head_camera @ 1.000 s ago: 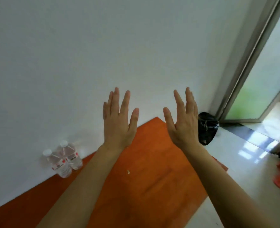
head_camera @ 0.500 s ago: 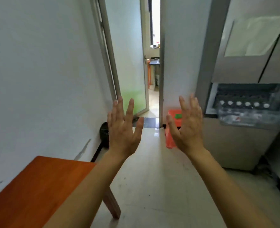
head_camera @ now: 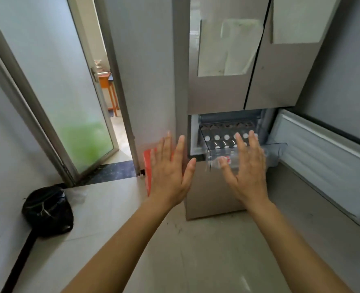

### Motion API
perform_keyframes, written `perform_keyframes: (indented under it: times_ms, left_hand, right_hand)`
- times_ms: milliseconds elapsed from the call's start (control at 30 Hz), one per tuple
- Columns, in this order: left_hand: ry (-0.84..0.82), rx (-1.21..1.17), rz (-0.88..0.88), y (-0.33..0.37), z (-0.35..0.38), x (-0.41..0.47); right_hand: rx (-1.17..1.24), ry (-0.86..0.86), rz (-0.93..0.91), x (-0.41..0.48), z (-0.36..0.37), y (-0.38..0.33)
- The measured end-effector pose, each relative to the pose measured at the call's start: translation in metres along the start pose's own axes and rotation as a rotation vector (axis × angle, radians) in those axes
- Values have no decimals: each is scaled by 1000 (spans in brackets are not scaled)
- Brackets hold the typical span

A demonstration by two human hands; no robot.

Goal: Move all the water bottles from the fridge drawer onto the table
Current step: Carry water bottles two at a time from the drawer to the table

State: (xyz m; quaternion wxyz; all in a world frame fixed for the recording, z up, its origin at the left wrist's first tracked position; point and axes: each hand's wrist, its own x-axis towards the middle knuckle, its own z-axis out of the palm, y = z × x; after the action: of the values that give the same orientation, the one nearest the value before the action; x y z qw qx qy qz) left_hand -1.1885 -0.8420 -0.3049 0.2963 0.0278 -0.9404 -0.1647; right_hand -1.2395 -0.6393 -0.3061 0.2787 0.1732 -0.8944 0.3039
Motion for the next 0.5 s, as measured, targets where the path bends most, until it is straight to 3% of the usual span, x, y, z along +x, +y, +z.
perform_keyframes:
  times_ms: [333, 500]
  left_hand:
    - [-146, -95, 158, 76, 149, 149]
    - [-233, -26, 126, 102, 241, 191]
  right_hand:
    - [-97, 50, 178, 91, -6, 165]
    - [-71, -12, 230, 136, 20, 272]
